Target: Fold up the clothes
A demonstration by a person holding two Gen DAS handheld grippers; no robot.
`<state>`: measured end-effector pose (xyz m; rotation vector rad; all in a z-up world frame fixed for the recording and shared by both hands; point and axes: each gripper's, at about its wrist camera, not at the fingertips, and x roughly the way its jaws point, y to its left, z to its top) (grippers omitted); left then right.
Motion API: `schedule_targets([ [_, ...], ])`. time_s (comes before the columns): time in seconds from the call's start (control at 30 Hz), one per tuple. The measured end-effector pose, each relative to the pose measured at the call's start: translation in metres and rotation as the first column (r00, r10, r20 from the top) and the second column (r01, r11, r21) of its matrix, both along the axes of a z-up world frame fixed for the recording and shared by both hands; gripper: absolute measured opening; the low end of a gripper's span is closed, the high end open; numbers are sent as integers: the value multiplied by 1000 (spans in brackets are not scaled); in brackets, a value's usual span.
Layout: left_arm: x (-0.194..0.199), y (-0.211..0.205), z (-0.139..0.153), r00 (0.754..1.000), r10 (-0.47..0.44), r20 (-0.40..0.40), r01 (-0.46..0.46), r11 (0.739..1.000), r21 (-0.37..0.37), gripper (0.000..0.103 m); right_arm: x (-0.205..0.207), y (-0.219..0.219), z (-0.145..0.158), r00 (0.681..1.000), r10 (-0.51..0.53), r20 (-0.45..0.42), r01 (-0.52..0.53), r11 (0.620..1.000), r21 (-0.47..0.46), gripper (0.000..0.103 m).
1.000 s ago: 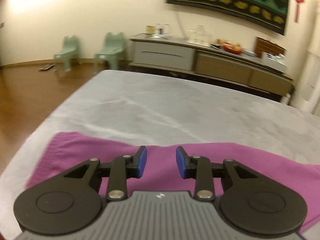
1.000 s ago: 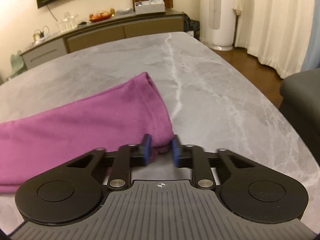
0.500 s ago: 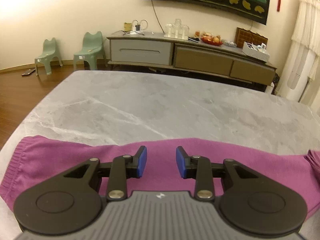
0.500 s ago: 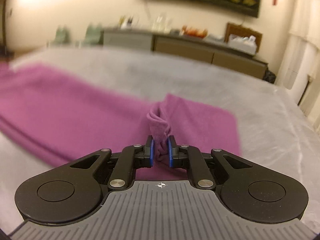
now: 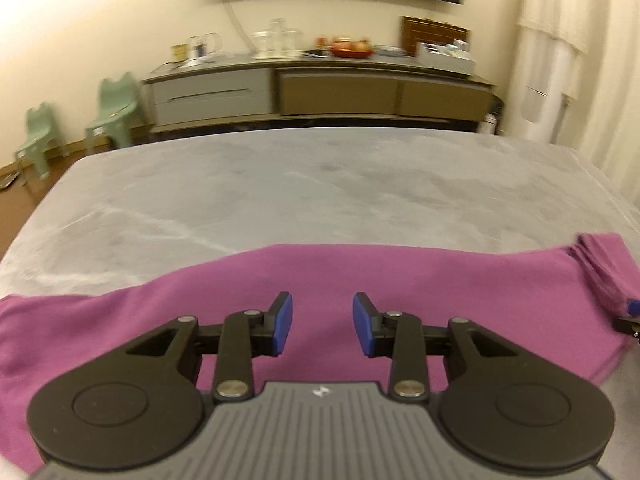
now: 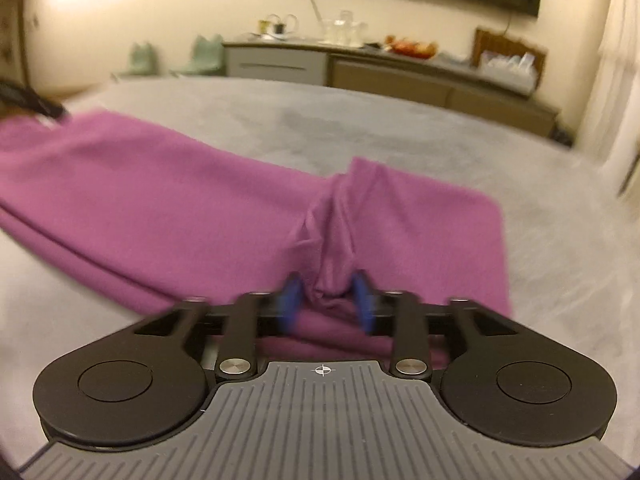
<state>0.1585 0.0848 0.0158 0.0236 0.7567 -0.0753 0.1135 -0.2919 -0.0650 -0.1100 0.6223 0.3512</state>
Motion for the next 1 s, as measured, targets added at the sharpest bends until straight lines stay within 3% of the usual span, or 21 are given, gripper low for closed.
schedule_targets([
  [0.03, 1, -11, 0, 1000, -23, 5, 23, 1000, -4, 34, -4, -10, 7, 1000, 5, 8, -5, 996, 85, 54],
  [0.1, 1, -39, 0, 997, -81, 15, 82, 996, -29, 35, -12, -29, 22, 1000, 12, 24, -18, 968, 251, 53],
  [0.13, 2, -53, 0, 994, -112, 22, 112, 993, -43, 36, -14, -39, 28, 998, -34, 47, 19, 958, 288, 52],
  [0.2, 4, -82, 0, 986, -164, 32, 166, 984, -72, 36, -5, -49, 24, 991, -127, 34, 114, 960, 255, 50],
  [0.27, 7, -112, 0, 979, -201, 35, 203, 973, -105, 36, 13, -48, 5, 990, -130, -45, 136, 969, 205, 42],
  [0.3, 10, -128, -1, 974, -224, 31, 226, 967, -117, 36, 21, -41, -8, 991, -100, -93, 113, 983, 146, 43],
  [0.33, 11, -143, -1, 969, -246, 26, 247, 961, -124, 38, 21, -41, -6, 992, -97, -86, 108, 984, 142, 44],
  [0.43, 20, -182, -10, 956, -293, -11, 288, 945, -156, 56, 18, -45, 3, 994, -95, -49, 101, 985, 143, 43],
  [0.53, 41, -203, -35, 955, -278, -100, 245, 935, -256, 56, 15, -49, 12, 996, -92, -12, 93, 985, 144, 61],
  [0.6, 55, -211, -57, 951, -260, -166, 201, 930, -308, 56, 14, -61, 20, 991, -135, 2, 133, 979, 155, 63],
  [0.73, 70, -222, -71, 956, -245, -161, 175, 918, -357, 58, 15, -82, 21, 979, -202, -30, 204, 964, 170, 66],
  [0.77, 71, -224, -72, 955, -248, -162, 176, 916, -362, 55, 13, -85, 21, 977, -209, -34, 212, 962, 173, 68],
  [0.83, 75, -229, -73, 953, -253, -166, 177, 912, -371, 11, 15, -92, 18, 975, -221, -39, 224, 958, 177, 73],
  [1.0, 66, -229, -67, 970, -211, -122, 154, 917, -368, 10, 4, -103, 13, 966, -244, -84, 257, 947, 192, 75],
])
